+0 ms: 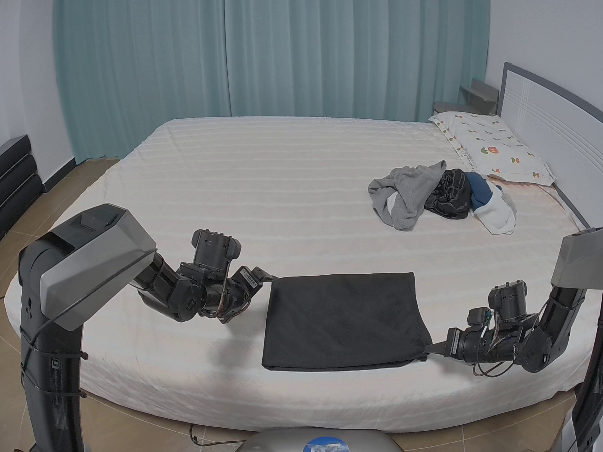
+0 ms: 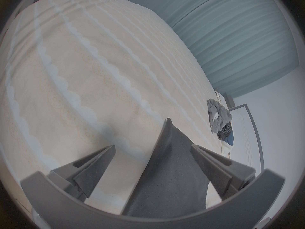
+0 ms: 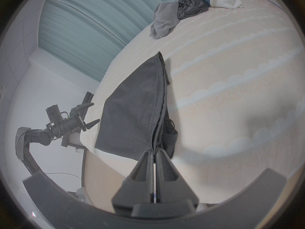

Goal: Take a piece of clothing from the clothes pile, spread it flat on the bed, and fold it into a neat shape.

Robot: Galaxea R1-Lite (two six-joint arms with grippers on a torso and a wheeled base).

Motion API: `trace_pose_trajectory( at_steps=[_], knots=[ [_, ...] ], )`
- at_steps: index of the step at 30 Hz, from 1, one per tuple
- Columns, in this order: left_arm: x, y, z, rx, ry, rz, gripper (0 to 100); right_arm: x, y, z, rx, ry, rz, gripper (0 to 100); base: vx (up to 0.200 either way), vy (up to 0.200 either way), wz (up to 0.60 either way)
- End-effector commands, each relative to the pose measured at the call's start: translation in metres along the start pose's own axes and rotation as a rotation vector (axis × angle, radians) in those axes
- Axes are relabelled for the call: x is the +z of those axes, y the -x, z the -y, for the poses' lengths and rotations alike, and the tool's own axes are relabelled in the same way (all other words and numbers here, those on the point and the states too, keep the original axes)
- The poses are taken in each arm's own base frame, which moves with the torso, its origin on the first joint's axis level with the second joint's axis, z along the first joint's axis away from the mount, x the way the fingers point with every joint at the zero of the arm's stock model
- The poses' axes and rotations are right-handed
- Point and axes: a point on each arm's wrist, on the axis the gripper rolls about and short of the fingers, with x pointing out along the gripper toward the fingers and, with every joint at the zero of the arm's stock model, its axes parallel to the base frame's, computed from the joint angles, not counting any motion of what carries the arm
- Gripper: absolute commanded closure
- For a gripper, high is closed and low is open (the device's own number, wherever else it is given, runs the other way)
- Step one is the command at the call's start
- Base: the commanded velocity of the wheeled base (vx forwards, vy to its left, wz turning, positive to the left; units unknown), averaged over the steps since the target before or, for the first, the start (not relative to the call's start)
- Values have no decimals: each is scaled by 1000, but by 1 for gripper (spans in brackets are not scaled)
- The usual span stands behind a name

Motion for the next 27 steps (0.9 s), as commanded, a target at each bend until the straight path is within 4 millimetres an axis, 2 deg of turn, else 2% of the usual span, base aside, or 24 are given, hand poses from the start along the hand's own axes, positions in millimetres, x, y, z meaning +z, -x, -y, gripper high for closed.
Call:
trace_pose_trajectory(
  at_steps=[1,17,18,22,27],
  knots=[
    [0,0,0,0,1,0,0,1,1,0,-4,2,7,100,0,0,0],
    [0,0,0,2,1,-1,0,-3,2,4,-31,38,-21,100,0,0,0],
    [0,0,0,0,1,0,0,-2,2,5,-36,38,-18,0,0,0,0],
    [0,0,0,0,1,0,0,2,3,5,-41,40,6,0,0,0,0],
    [1,1,1,-2,4,0,0,24,4,10,-26,24,100,0,0,0,0]
  ],
)
